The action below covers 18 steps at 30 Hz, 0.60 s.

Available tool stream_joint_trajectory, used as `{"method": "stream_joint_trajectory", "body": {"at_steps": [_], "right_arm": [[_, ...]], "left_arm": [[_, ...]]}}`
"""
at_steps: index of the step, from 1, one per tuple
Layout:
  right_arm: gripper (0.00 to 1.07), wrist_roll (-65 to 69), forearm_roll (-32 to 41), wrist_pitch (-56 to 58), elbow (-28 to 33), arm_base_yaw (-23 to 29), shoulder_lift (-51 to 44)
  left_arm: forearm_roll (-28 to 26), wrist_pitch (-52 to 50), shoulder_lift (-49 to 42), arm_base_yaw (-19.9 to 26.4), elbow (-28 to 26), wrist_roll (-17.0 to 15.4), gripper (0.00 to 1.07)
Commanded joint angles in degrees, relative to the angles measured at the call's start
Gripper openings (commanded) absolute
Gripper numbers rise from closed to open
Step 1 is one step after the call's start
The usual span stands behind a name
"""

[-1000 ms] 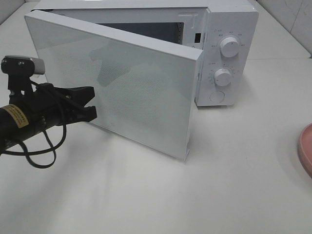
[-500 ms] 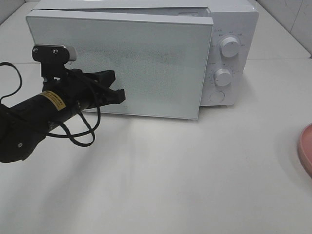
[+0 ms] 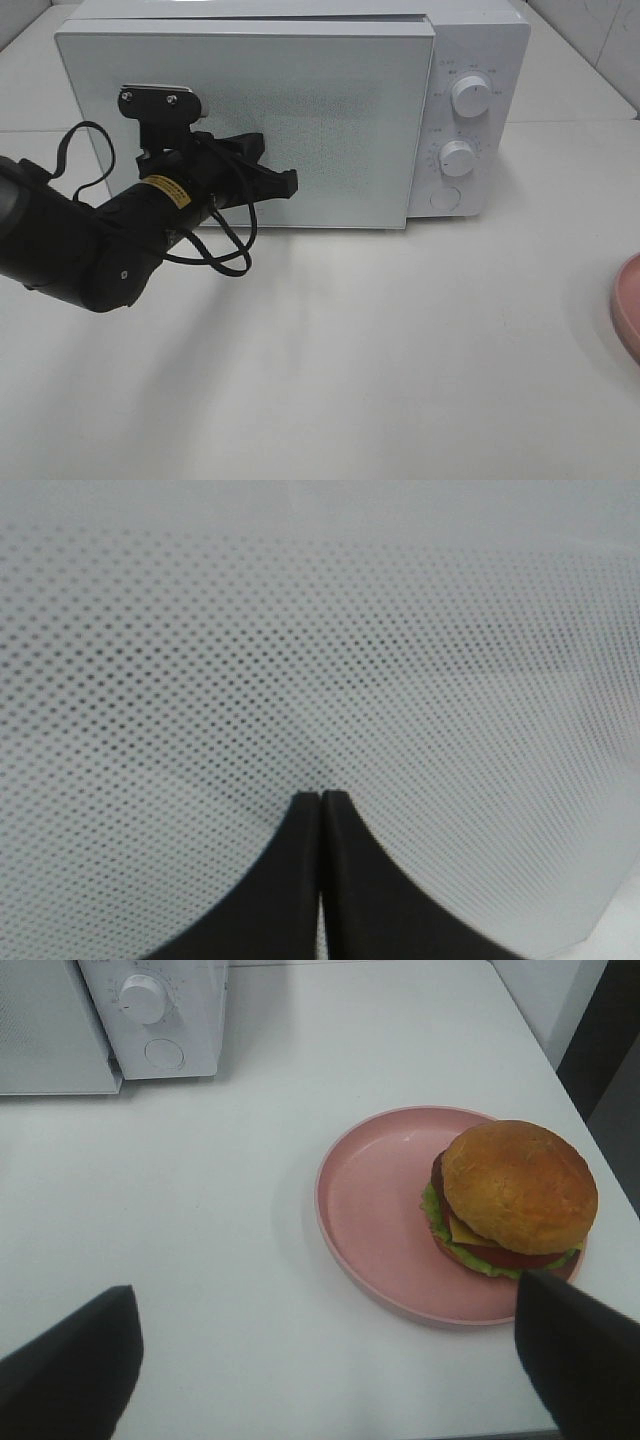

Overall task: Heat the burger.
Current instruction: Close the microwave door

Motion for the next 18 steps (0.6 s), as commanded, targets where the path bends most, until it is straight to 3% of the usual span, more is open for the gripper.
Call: {"method": "stream_joint_trajectory", "body": {"at_steps": [1,2,9,13,18], "right_arm": [[0.98,-0.2,0.1,-0.4,0.0,-0.3,-1.1],[0.98,-0.1,0.1,-0.4,0.0,-0.3,-1.1],[0.98,-0.1,0.1,-0.4,0.0,-0.3,-1.1],[0.98,-0.1,0.1,-0.4,0.0,-0.3,-1.1],[0.98,0.0,0.1,-0.4,0.0,-0.3,-1.1]], "left_arm": [[-5.3,-1.1,0.2,0.2,-2.6,2.8,0.00],[-5.4,-1.1,0.5,0.1,-3.7,4.6,0.00],[-8.4,-0.4,0.6,0.1,-6.5,5.8,0.00],[-11.3,2.7,2.3,0.1,-10.8,9.5,0.00],[-12.6,6.4,3.8,-0.1,-14.7,9.5,0.00]]}}
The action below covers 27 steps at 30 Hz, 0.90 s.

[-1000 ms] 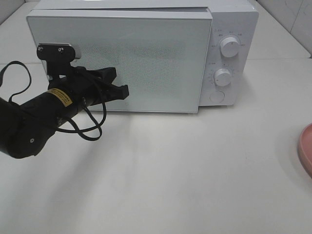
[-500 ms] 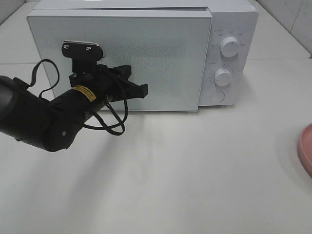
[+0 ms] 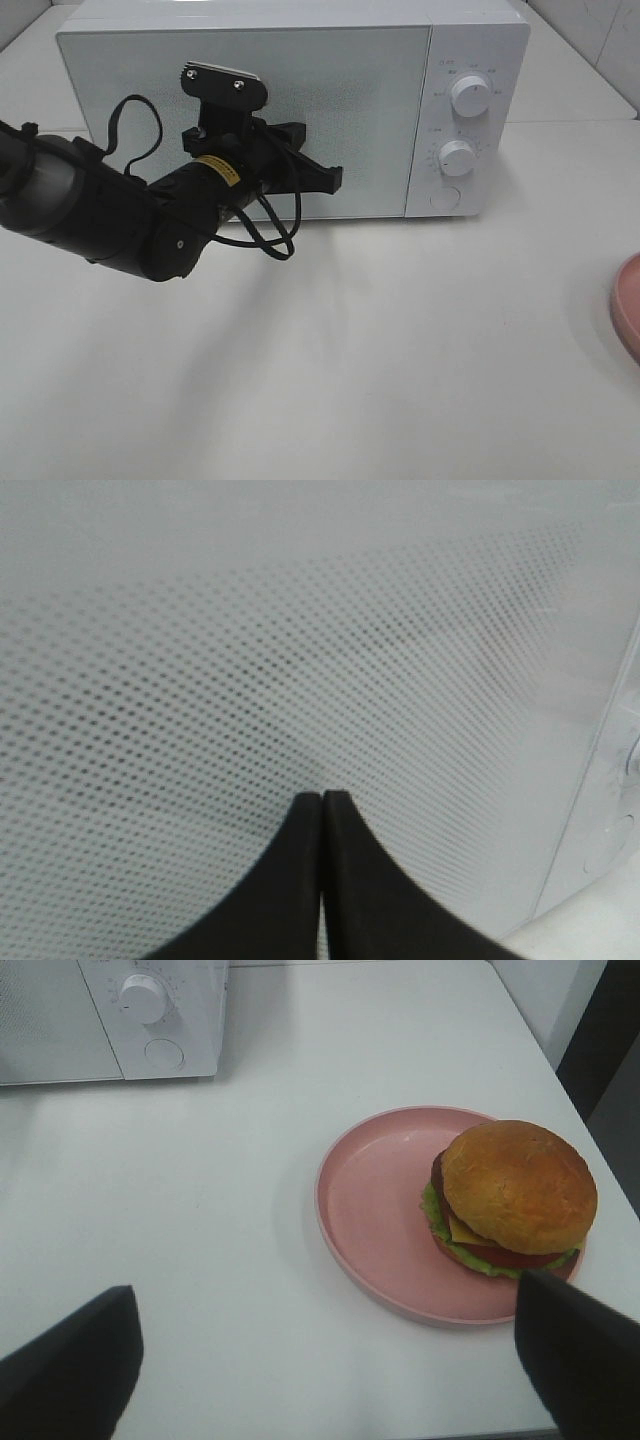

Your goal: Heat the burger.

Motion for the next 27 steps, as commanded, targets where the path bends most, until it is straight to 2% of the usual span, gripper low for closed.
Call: {"method": "stream_joint_trajectory", "body": {"at_steps": [1,7,9,11,12,13,15,16,17,18,20,22,23,24,26,27], "right_arm": [[0.98,0.0,0.1,-0.4,0.0,-0.3,-1.1],[0.98,0.0,0.1,-0.4,0.0,-0.3,-1.1],[0.98,0.0,0.1,-0.4,0.0,-0.3,-1.1],[0.98,0.0,0.1,-0.4,0.0,-0.3,-1.1],[0.98,0.0,0.1,-0.4,0.0,-0.3,-1.1],[0.97,0.0,0.1,-0.4,0.0,-0.3,-1.1],[0.97,0.0,0.1,-0.4,0.0,-0.3,-1.1],[0.97,0.0,0.1,-0.4,0.0,-0.3,-1.1],[0.97,0.0,0.1,-0.4,0.0,-0.3,-1.1],[0.97,0.0,0.1,-0.4,0.0,-0.3,-1.1],[0.97,0.0,0.1,-0.4,0.0,-0.3,-1.1],[0.97,0.0,0.1,-0.4,0.0,-0.3,-1.1],[0.97,0.0,0.1,-0.4,0.0,-0.3,-1.1],[0.97,0.0,0.1,-0.4,0.0,-0.3,-1.1],[0.97,0.0,0.1,-0.4,0.0,-0.3,-1.1],[0.97,0.0,0.1,-0.4,0.0,-0.3,-1.1]], "left_arm": [[-10.1,-1.8,0.6,2.2,-4.5,-0.2,0.00],[-10.6,-0.7,-0.2,-0.2,-4.9,-0.1,0.00],[-12.3,0.6,-1.6,-1.9,-4.7,0.7,0.00],[-14.5,3.6,-3.9,-4.8,-4.6,5.4,0.00],[-14.5,3.6,-3.9,-4.8,-4.6,5.4,0.00],[-15.6,4.9,-5.6,-6.8,-4.2,9.1,0.00],[-16.2,5.5,-6.4,-7.5,-4.2,10.3,0.00],[-16.6,8.9,-7.9,-8.8,-4.1,12.1,0.00],[-16.6,8.9,-7.9,-8.8,-4.1,12.1,0.00],[-16.4,14.0,-9.4,-9.6,-4.1,12.9,0.00],[-16.2,16.5,-10.3,-10.0,-4.1,12.9,0.00],[-15.7,26.3,-12.8,-10.3,-4.1,12.7,0.00],[-15.7,26.3,-12.8,-10.3,-4.1,12.7,0.00],[-15.5,34.0,-14.7,-10.3,-4.1,12.7,0.00],[-15.5,37.9,-15.4,-10.3,-4.1,12.7,0.00],[-15.2,44.8,-17.4,-10.1,-4.1,12.2,0.00]]}}
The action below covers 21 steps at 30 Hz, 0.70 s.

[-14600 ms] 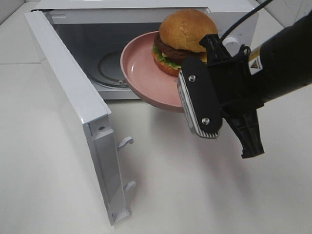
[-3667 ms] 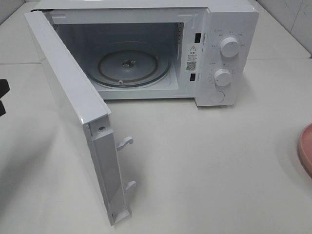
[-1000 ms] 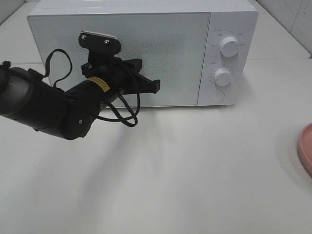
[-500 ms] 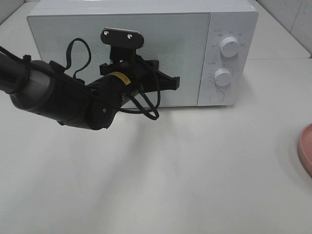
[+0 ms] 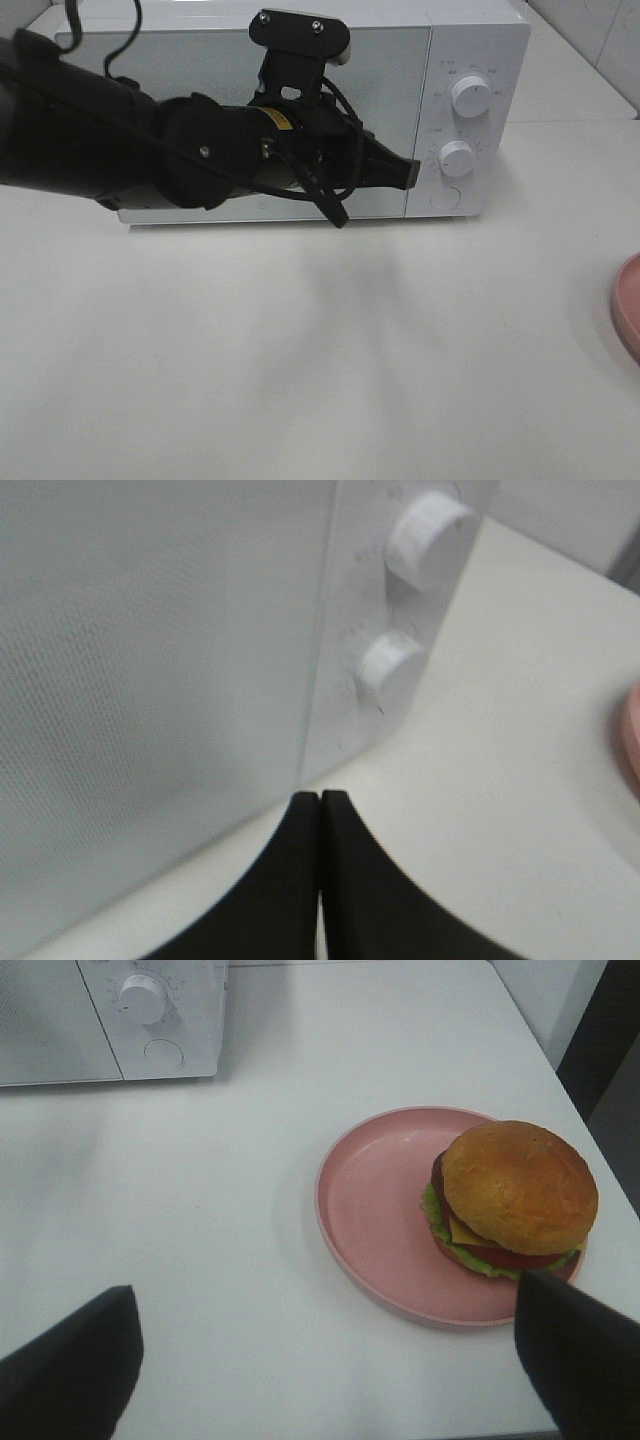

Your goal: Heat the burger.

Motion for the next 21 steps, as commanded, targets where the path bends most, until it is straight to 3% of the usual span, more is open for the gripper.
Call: {"method": "stream_joint_trajectory", "body": {"at_steps": [1,4,6,7,9,10,11,13,15,16,18,19,20,21], "right_arm": [[0.97,0.0,0.1,-0.4,0.0,-0.3,-1.1],[0.97,0.0,0.1,-0.4,0.0,-0.3,-1.1],[0.97,0.0,0.1,-0.4,0.0,-0.3,-1.1],[0.97,0.0,0.1,-0.4,0.0,-0.3,-1.1],[0.97,0.0,0.1,-0.4,0.0,-0.3,-1.1],[0.97,0.0,0.1,-0.4,0.0,-0.3,-1.1],[0.97,0.0,0.1,-0.4,0.0,-0.3,-1.1],[0.97,0.0,0.1,-0.4,0.0,-0.3,-1.0],[0.97,0.0,0.1,-0.4,0.0,-0.3,-1.0],[0.97,0.0,0.1,-0.4,0.0,-0.3,-1.0],[0.97,0.0,0.1,-0.4,0.0,-0.3,-1.0],[0.97,0.0,0.1,-0.4,0.0,-0.3,-1.0],[0.97,0.0,0.1,-0.4,0.0,-0.3,-1.0],[0.97,0.0,0.1,-0.4,0.0,-0.3,-1.0]], "left_arm": [[1.1,16.4,-4.6,-0.2,-0.4,-1.4,0.00],[1.8,19.8,-5.7,0.0,-0.4,-2.3,0.00],[5.7,28.8,-8.5,0.0,-0.4,-6.5,0.00],[5.7,28.8,-8.5,0.0,-0.4,-6.5,0.00],[10.2,36.6,-11.3,0.7,-0.4,-11.5,0.00],[10.2,36.6,-11.3,0.7,-0.4,-11.5,0.00],[13.3,41.2,-13.1,1.7,-0.4,-15.1,0.01],[14.6,43.2,-13.7,2.1,-0.4,-16.6,0.04],[19.4,50.6,-15.9,3.4,-0.4,-22.0,0.20],[19.4,50.6,-15.9,3.4,-0.4,-22.0,0.20],[24.7,55.3,-17.8,4.6,-0.4,-29.4,0.53],[24.7,55.3,-17.8,4.6,-0.4,-29.4,0.53],[29.6,58.1,-18.4,4.6,-0.5,-33.9,0.82],[32.9,61.8,-19.0,4.6,-0.5,-37.6,1.01]]}}
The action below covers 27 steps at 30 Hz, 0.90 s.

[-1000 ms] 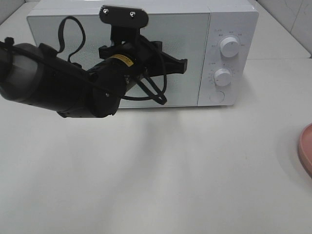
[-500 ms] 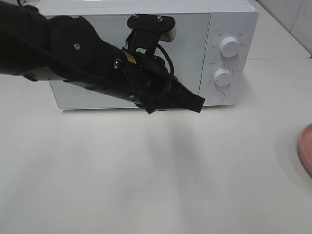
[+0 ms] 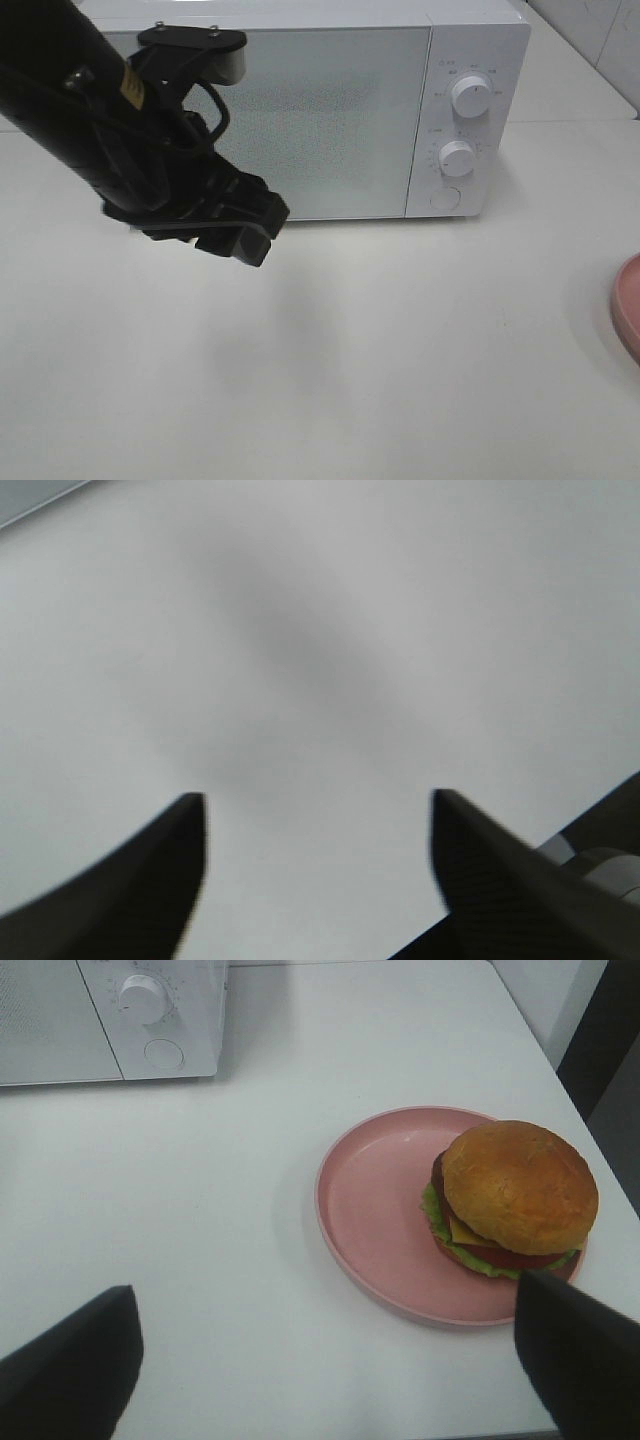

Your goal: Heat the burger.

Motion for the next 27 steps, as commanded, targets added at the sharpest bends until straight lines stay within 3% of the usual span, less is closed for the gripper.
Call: {"method": "stream_joint_trajectory", "body": {"at_steps": [1,4,11,12,14,15,16,17,19,20,23,27], "right_arm": [[0.97,0.0,0.1,-0.4,0.0,-0.3,-1.0],[0.97,0.0,0.1,-0.4,0.0,-0.3,-1.0],[0.97,0.0,0.1,-0.4,0.0,-0.3,-0.8],[0.97,0.0,0.1,-0.4,0.0,-0.3,-0.8],[0.97,0.0,0.1,-0.4,0.0,-0.3,-0.8],[0.97,0.0,0.1,-0.4,0.0,-0.3,-0.8],[0.97,0.0,0.1,-0.4,0.0,-0.3,-0.8],[0.97,0.0,0.1,-0.4,0.0,-0.3,-0.8],[0.97,0.0,0.1,-0.4,0.0,-0.3,-0.8],[0.97,0.0,0.1,-0.4,0.0,-0.3,-0.8],[0.97,0.0,0.1,-0.4,0.0,-0.3,-0.8],[0.97,0.0,0.1,-0.4,0.0,-0.3,-0.8]], "left_arm": [[4.8,4.7,-1.0,0.1,-0.5,-5.7,1.01],[5.4,11.0,-3.0,1.8,-0.3,-8.0,1.02],[2.7,16.4,-11.3,10.3,5.3,-4.9,1.02],[2.8,16.7,-14.7,14.0,8.3,-3.3,1.02],[2.8,16.7,-16.5,16.2,9.6,-1.7,1.02],[2.8,16.6,-19.5,20.6,12.3,2.2,1.02],[2.8,16.6,-19.5,20.6,12.3,2.2,1.02],[2.5,16.2,-22.7,26.1,15.0,6.8,1.01],[2.3,15.9,-23.9,28.3,16.0,8.3,1.01],[1.8,16.0,-27.1,32.9,17.7,10.9,1.01],[1.7,15.9,-31.9,36.9,20.2,12.0,1.01],[0.9,15.9,-36.7,38.6,23.3,12.0,1.01]]}}
